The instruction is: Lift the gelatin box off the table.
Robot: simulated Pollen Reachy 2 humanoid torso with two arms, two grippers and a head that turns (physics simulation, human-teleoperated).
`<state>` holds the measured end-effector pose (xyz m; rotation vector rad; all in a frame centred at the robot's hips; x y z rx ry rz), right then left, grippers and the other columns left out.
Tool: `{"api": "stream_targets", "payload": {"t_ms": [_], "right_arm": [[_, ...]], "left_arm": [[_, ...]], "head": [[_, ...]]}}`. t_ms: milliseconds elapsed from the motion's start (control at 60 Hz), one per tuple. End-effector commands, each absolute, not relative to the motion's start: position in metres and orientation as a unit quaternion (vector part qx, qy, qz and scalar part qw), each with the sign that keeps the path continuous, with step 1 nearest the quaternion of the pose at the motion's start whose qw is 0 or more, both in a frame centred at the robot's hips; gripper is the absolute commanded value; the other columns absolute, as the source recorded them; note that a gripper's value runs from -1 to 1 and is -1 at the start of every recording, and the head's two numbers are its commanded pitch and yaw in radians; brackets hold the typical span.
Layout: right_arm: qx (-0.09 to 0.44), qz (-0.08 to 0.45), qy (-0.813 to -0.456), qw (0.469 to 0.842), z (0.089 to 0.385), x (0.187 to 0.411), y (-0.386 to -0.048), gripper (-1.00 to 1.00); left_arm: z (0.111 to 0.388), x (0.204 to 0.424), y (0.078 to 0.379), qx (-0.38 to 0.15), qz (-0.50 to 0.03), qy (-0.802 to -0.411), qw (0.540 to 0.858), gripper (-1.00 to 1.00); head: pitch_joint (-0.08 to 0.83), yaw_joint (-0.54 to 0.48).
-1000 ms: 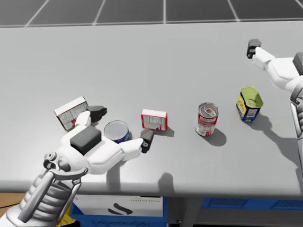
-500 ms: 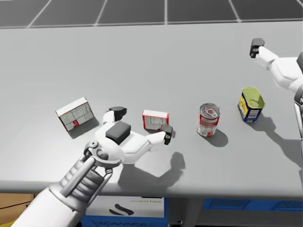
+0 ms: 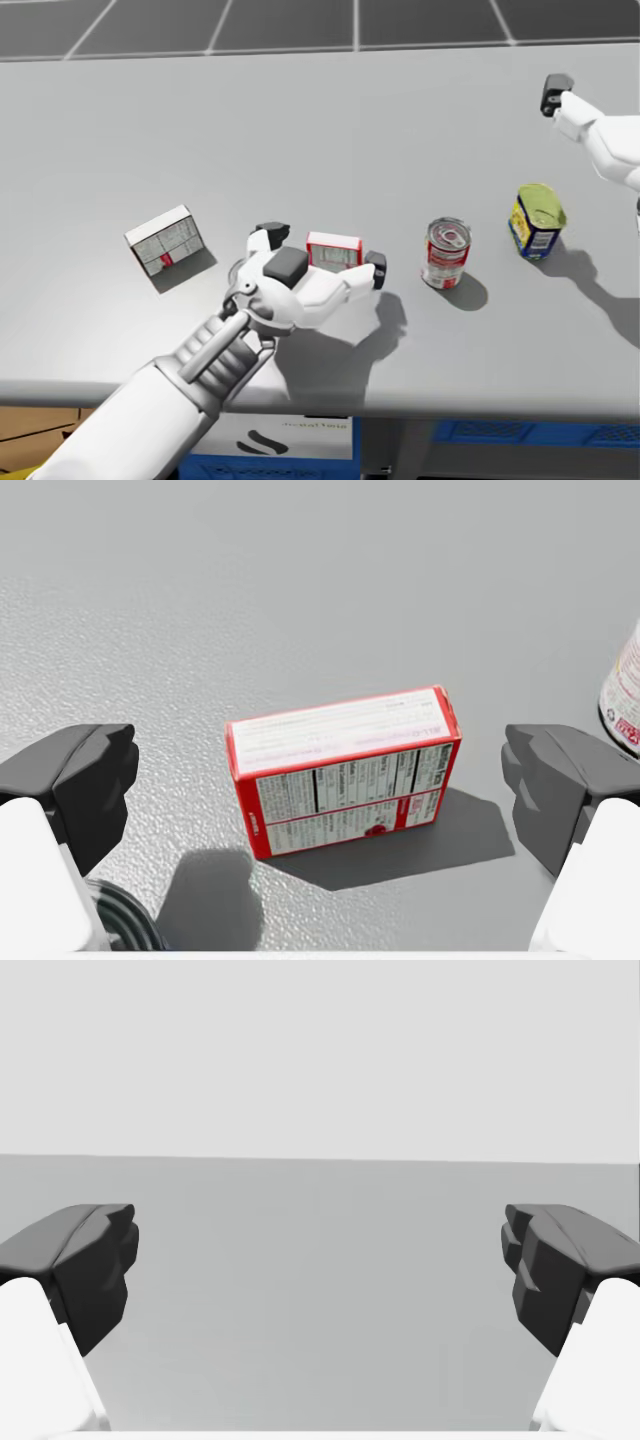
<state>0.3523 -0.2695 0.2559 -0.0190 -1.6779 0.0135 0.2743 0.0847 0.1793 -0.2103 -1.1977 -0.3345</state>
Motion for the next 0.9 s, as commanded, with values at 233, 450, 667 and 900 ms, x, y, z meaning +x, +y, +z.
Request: {"api": "stream_targets", "payload": {"t_ms": [233,450,667,900], "right_arm": [[-0.006,0.003,-0.747,0.665,0.259,0.35,-0.271,-1.0],[-0.006,0.002,-0.748,0.663,0.26,0.35,-0.271,-1.0],[-0.007,0.004,-0.749,0.663,0.261,0.349,-0.271,-1.0],[-0.006,0.004,-0.748,0.664,0.26,0.349,-0.271,-1.0]], "left_arm": [[0.178,0.281,0.034,-0.153,-0.1,-0.536,0.824,-1.0],[0.174,0.275,0.031,-0.162,-0.111,-0.53,0.825,1.0],[0.174,0.272,0.031,-0.165,-0.116,-0.535,0.821,1.0],[0.175,0.271,0.031,-0.164,-0.114,-0.538,0.819,1.0]], "head": [[0.679,0.09],[0.677,0.09],[0.575,0.1],[0.379,0.11]]}}
